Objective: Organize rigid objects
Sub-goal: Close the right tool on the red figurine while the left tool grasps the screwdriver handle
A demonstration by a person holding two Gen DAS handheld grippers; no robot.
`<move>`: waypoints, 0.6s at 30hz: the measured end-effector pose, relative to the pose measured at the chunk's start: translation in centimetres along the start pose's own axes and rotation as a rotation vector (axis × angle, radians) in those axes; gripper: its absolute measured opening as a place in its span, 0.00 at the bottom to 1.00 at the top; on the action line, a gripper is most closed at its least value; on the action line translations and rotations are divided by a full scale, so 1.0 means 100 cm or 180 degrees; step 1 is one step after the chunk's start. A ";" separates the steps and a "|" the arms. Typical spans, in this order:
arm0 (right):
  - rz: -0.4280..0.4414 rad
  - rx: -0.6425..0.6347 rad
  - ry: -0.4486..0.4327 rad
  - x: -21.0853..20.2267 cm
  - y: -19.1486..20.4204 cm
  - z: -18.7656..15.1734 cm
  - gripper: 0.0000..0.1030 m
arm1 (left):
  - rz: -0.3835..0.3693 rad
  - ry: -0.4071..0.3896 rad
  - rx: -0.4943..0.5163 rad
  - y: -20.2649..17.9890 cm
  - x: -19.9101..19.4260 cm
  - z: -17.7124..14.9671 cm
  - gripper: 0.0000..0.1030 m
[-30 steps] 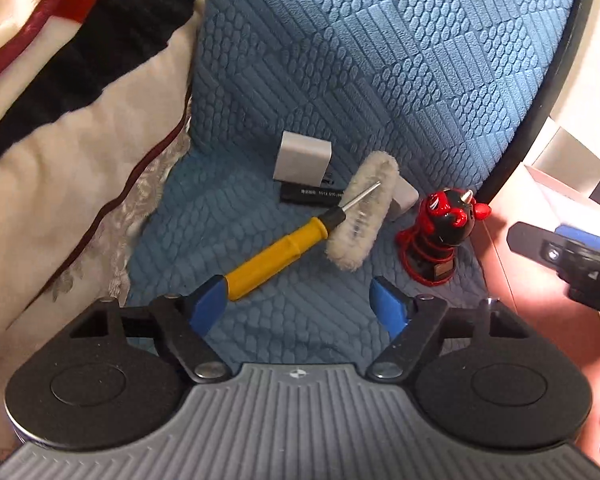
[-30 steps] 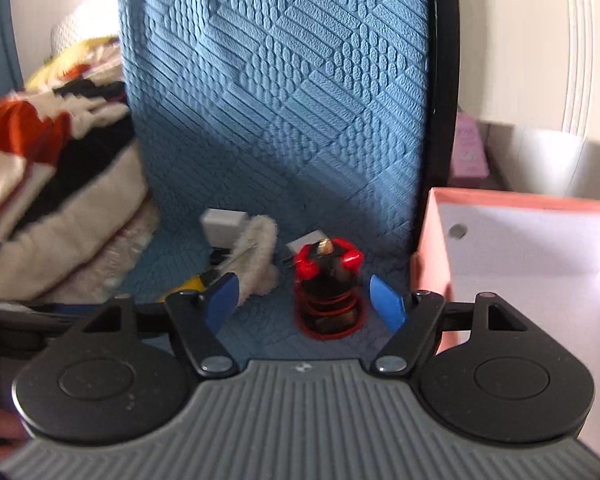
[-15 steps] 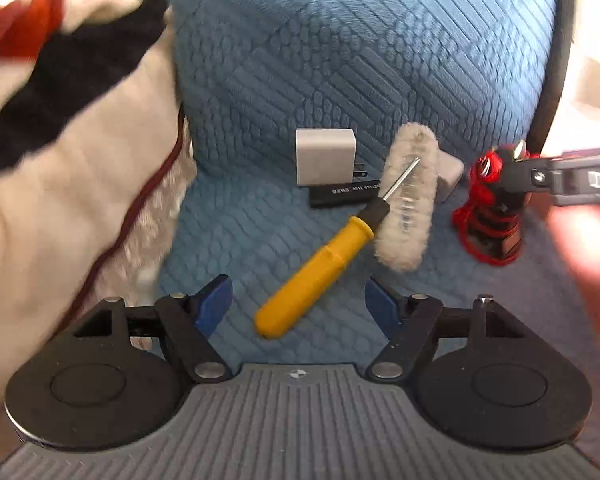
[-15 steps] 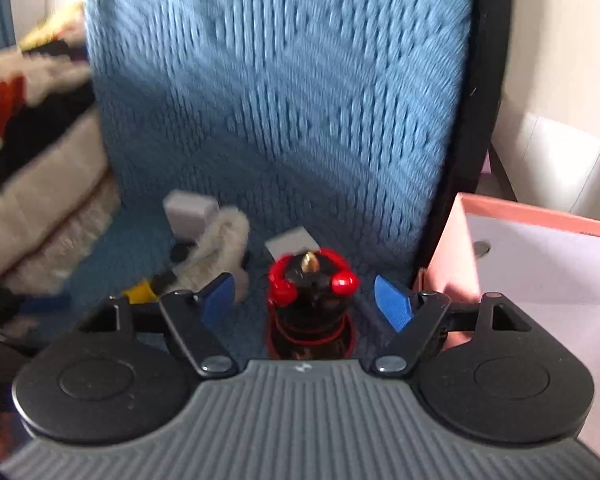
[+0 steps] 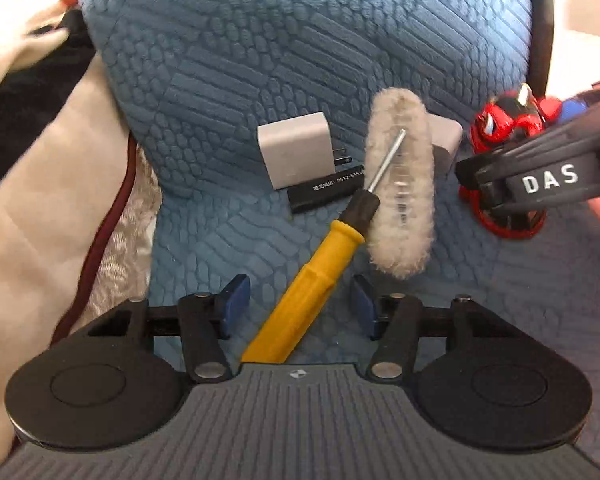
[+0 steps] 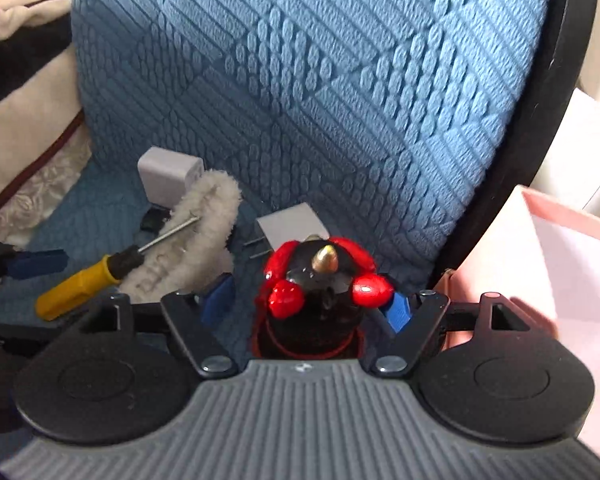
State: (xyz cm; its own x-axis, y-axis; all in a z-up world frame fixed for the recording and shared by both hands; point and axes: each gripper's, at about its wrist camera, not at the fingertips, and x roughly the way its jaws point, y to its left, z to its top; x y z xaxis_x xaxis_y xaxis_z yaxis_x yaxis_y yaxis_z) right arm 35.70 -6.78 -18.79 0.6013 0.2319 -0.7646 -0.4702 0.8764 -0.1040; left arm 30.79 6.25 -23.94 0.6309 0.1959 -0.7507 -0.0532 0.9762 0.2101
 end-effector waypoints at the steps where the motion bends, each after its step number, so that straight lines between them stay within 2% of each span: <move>1: -0.0007 -0.0023 0.0004 0.001 0.001 0.000 0.76 | -0.0017 -0.0006 0.0001 0.001 0.000 0.000 0.59; 5: -0.0001 -0.0022 -0.0031 0.005 0.001 0.001 0.74 | -0.0053 -0.0023 -0.0052 0.003 0.003 0.003 0.57; 7: -0.0030 -0.0001 -0.0011 0.007 0.000 0.000 0.71 | -0.0116 -0.0037 -0.0079 0.003 0.005 0.005 0.51; 9: -0.0082 0.0021 0.0004 0.008 -0.002 -0.001 0.61 | -0.0184 -0.0031 -0.0157 0.006 0.006 0.006 0.44; 11: -0.0053 0.0064 0.0006 0.007 -0.005 -0.001 0.61 | -0.0211 -0.0031 -0.0226 0.008 0.007 0.007 0.39; 18: -0.0095 -0.0025 0.0011 0.002 0.000 -0.006 0.61 | -0.0203 0.0025 -0.0278 0.008 0.004 0.006 0.34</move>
State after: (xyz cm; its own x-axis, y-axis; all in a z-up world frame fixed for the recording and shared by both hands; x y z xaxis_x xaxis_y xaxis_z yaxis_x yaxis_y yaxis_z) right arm 35.46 -6.99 -19.35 0.6130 0.2041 -0.7633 -0.4571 0.8796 -0.1319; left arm 31.51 7.06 -23.68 0.6292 0.1335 -0.7657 -0.0806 0.9910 0.1066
